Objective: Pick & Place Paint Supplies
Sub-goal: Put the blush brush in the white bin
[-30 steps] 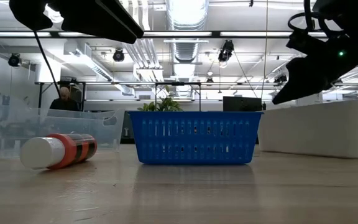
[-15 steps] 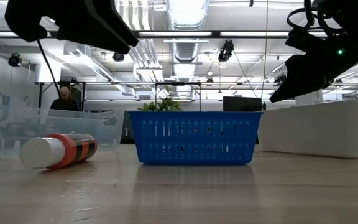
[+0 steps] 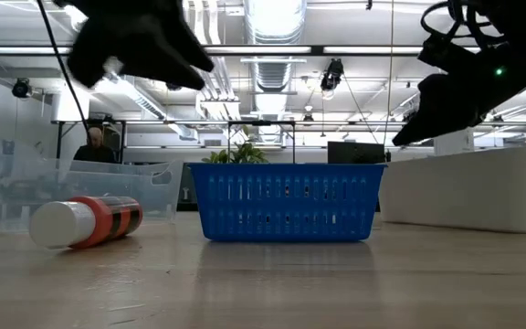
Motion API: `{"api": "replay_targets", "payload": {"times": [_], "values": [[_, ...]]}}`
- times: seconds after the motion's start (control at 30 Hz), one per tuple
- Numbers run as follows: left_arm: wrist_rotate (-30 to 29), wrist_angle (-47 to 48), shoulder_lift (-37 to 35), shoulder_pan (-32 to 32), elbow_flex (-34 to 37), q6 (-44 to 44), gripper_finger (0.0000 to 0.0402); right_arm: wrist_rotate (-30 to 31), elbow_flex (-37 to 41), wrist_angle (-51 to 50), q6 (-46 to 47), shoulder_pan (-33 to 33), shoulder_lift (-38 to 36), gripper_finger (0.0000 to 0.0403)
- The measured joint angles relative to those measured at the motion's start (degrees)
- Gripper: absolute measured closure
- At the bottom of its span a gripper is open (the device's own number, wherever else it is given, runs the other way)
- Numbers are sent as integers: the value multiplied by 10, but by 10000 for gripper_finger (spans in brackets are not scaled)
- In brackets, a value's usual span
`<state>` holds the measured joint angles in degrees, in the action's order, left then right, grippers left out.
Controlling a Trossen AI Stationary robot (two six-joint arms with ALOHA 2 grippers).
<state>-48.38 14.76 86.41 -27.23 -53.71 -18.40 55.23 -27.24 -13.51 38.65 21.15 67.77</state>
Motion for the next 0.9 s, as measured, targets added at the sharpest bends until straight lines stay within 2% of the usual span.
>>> {"api": "replay_targets", "payload": {"times": [0.07, 0.13, 0.4, 0.47, 0.57, 0.73, 0.9], "values": [[11, -2, 0, 30, -10, -23, 195, -1, 0, 18, -16, 0, 0, 203], [48, 3, 0, 64, -21, -45, 195, -6, 0, 33, -30, 0, 0, 203], [298, 80, 0, 242, -68, -87, 195, -18, 0, 41, -44, 0, 0, 203], [344, 84, 3, 277, -71, -87, 195, -20, 0, 41, -46, 0, 0, 203], [366, 93, 10, 307, -71, -93, 195, -21, 0, 41, -49, 0, 0, 203], [380, 97, 34, 313, -78, -104, 195, -28, 0, 57, -65, 0, 0, 203], [382, 101, 72, 309, -128, -123, 195, -32, -5, 84, -101, 0, -3, 203]]}}
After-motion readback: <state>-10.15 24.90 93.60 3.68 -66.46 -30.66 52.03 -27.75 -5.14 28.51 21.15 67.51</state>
